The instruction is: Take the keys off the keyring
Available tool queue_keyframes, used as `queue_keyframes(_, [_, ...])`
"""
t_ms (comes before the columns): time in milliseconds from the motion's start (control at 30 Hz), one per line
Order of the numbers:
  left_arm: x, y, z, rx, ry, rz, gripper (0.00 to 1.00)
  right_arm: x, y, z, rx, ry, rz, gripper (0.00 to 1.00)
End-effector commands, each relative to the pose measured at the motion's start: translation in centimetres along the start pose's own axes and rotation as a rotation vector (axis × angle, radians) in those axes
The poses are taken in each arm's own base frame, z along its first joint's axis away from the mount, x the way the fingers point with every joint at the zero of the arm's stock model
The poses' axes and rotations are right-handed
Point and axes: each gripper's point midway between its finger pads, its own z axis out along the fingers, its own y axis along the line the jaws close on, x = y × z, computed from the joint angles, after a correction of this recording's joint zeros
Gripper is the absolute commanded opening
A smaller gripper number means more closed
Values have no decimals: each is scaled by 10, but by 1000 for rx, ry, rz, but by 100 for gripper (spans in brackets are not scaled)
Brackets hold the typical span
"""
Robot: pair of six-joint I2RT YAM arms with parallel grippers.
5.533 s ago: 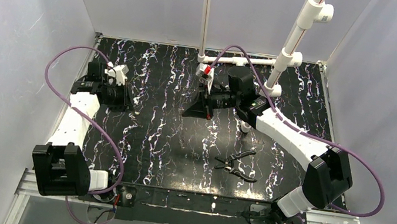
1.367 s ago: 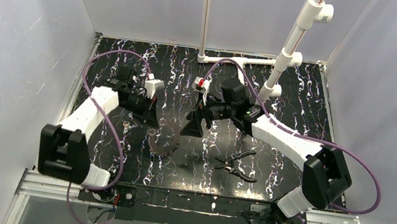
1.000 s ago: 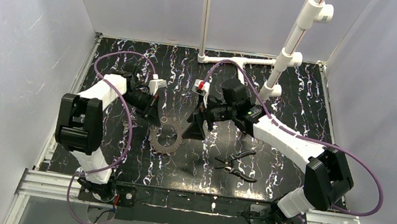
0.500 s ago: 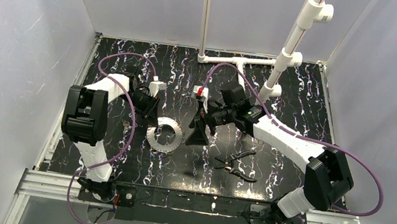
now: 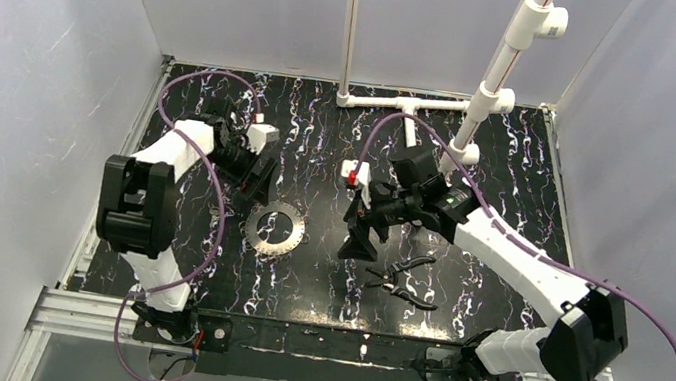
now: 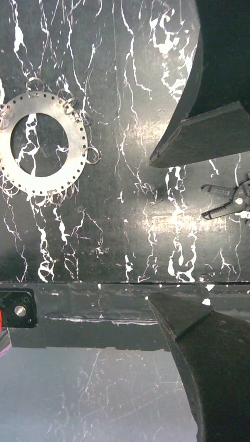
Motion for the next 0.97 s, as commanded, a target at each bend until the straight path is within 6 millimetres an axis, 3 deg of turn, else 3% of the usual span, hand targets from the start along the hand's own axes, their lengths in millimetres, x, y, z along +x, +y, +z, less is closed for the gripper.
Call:
queue_keyframes(0, [-19, -20, -49, -59, -96, 55, 98, 4, 4, -20, 64, 24, -78, 98])
queue_keyframes(100, [-18, -32, -67, -81, -135, 53, 98, 5, 8, -30, 99, 25, -107, 98])
queue_keyframes(233, [-11, -50, -89, -100, -173, 30, 98, 3, -4, -50, 270, 15, -69, 98])
queue_keyframes(467, [5, -81, -132, -191, -313, 34, 98, 0, -20, -114, 549, -119, -16, 98])
queue_keyframes(533, [32, -84, -153, -343, -417, -8, 98, 2, -45, -176, 825, -235, 41, 98])
queue_keyframes(600, [42, -87, -158, -387, -488, -28, 98, 13, -63, -213, 1020, -296, 106, 98])
queue_keyframes(667, [48, -89, -171, -462, -611, -32, 98, 35, -68, -238, 1153, -340, 181, 98])
queue_keyframes(800, [63, -72, -182, -615, -696, -71, 98, 69, -75, -254, 1297, -315, 222, 98])
queue_keyframes(933, [67, -69, -186, -654, -734, -76, 98, 74, -77, -260, 1339, -315, 242, 98])
